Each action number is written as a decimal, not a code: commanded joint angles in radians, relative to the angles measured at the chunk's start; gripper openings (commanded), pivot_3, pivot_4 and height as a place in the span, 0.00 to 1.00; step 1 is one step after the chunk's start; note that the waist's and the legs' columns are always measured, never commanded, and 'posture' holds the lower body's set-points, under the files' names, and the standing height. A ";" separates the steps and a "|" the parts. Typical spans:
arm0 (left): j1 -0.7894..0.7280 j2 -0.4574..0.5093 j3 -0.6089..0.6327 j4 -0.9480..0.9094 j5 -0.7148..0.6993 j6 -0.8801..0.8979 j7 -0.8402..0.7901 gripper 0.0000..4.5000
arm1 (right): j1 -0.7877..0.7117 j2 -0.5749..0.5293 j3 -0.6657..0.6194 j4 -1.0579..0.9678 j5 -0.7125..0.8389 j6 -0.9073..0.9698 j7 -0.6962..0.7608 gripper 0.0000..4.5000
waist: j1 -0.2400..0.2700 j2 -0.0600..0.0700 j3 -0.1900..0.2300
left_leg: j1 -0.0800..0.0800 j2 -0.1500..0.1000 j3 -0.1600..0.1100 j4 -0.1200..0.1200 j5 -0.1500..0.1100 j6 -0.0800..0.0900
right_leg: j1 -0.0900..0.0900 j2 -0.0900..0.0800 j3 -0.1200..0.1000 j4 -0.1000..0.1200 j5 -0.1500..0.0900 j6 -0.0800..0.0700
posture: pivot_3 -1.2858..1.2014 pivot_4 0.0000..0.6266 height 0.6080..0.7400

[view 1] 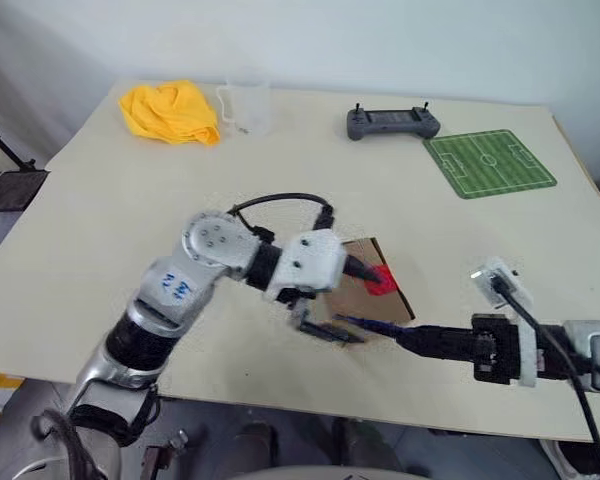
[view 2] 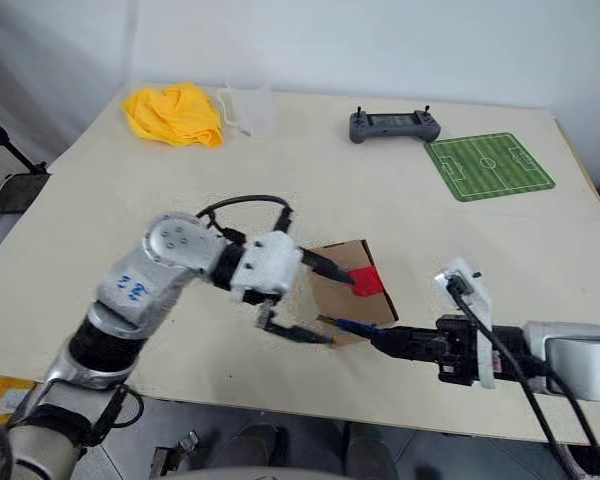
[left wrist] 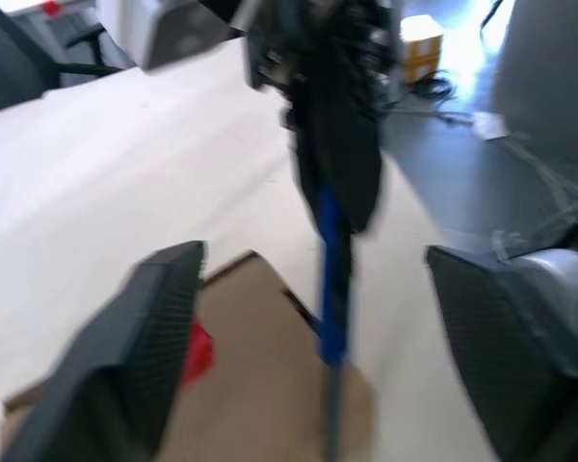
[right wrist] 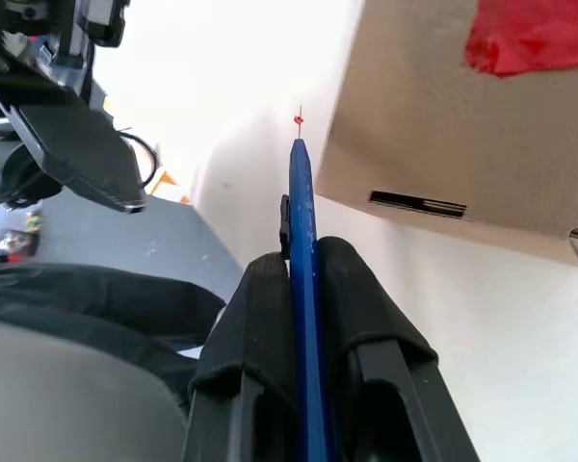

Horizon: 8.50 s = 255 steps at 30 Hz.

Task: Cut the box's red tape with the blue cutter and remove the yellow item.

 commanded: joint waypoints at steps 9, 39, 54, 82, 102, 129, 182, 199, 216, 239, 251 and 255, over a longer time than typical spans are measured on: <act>0.130 0.099 0.285 0.290 -0.176 0.007 -0.049 0.90 | 0.393 0.116 -0.657 -0.061 0.012 0.034 -0.009 0.02 | 0.025 -0.001 0.000 | 0.002 -0.002 -0.002 0.002 0.000 0.003 | 0.005 -0.002 -0.001 -0.005 0.001 0.001 | 0.52 0.24 1.00; -0.183 -0.223 -0.016 0.614 0.214 -0.159 0.120 0.00 | 0.039 -0.260 -0.127 -0.262 0.012 -0.438 -0.703 0.02 | 0.002 -0.001 0.001 | -0.008 -0.003 0.002 0.001 0.006 -0.004 | -0.009 -0.002 0.003 0.002 0.002 0.003 | 0.52 0.24 1.00; -0.124 -0.258 -0.072 0.569 0.262 -0.061 0.204 0.00 | -0.281 -0.156 0.267 -0.319 0.012 -0.507 -0.894 0.02 | 0.003 -0.001 0.001 | -0.012 -0.003 0.001 0.007 0.007 -0.005 | -0.012 -0.002 0.002 0.002 0.002 0.003 | 0.52 0.24 1.00; -0.095 -0.260 -0.099 0.433 0.246 0.066 0.241 0.00 | -0.430 -0.003 0.403 -0.249 0.012 -0.392 -1.032 0.02 | 0.002 0.000 0.000 | -0.015 -0.003 -0.001 0.014 0.006 -0.004 | -0.012 -0.002 0.000 0.009 0.002 0.003 | 0.52 0.24 1.00; -0.111 -0.278 -0.105 0.438 0.249 0.090 0.260 0.00 | -0.364 0.010 0.410 -0.243 0.012 -0.353 -0.989 0.02 | 0.002 0.000 0.000 | -0.015 -0.003 -0.001 0.014 0.006 -0.003 | -0.011 -0.002 0.000 0.010 0.002 0.003 | 0.52 0.24 1.00; -0.035 -0.302 -0.206 0.358 0.273 0.198 0.348 0.00 | -0.244 -0.172 0.453 -0.310 0.012 -0.451 -0.840 0.02 | 0.004 0.001 -0.004 | -0.011 -0.003 -0.002 0.014 0.003 0.002 | -0.007 -0.002 0.000 0.009 0.001 0.002 | 0.52 0.24 1.00; 0.007 -0.292 -0.251 0.351 0.290 0.179 0.392 0.00 | 0.139 -0.902 -0.128 0.317 0.012 0.390 0.431 0.02 | 0.003 0.016 -0.015 | 0.007 0.004 -0.002 -0.014 -0.001 -0.003 | 0.005 -0.003 -0.005 -0.012 -0.004 -0.009 | 0.52 0.24 1.00; 0.060 -0.264 -0.045 0.321 0.161 0.071 0.341 0.00 | -0.092 -0.324 -0.224 0.266 0.012 0.251 -0.099 0.02 | 0.006 0.006 -0.008 | -0.004 0.001 0.000 -0.002 0.004 -0.009 | -0.006 -0.001 -0.003 -0.002 -0.002 -0.005 | 0.52 0.24 1.00; 0.053 -0.173 -0.028 0.329 0.135 0.006 0.197 0.00 | 0.131 0.290 -0.428 -0.048 -0.327 0.015 -0.522 0.02 | 0.007 0.002 -0.006 | -0.005 -0.003 0.005 0.002 0.005 0.000 | -0.008 -0.001 0.003 0.009 0.002 0.002 | 0.52 0.24 1.00; 0.078 -0.165 -0.118 0.276 0.181 0.120 0.229 0.00 | -0.280 0.559 0.316 -0.185 -0.467 -0.040 -0.987 0.02 | -0.015 0.002 -0.006 | -0.001 -0.003 0.008 0.000 0.007 -0.001 | -0.010 -0.001 0.009 0.010 0.001 0.001 | 0.52 0.24 1.00; 0.162 -0.174 -0.006 0.182 0.178 0.196 0.388 0.00 | -0.605 0.699 0.473 0.135 -0.861 -0.012 -0.614 0.02 | -0.027 0.002 -0.006 | -0.001 -0.003 0.009 0.000 0.007 -0.001 | -0.011 -0.001 0.009 0.012 0.001 0.001 | 0.52 0.24 1.00; 0.161 -0.164 0.024 0.195 0.181 0.176 0.416 0.00 | -0.681 0.747 0.477 0.215 -0.987 -0.032 -0.492 0.02 | -0.025 0.002 -0.006 | -0.001 -0.003 0.010 0.000 0.007 -0.001 | -0.012 -0.001 0.009 0.013 0.001 0.001 | 0.52 0.24 1.00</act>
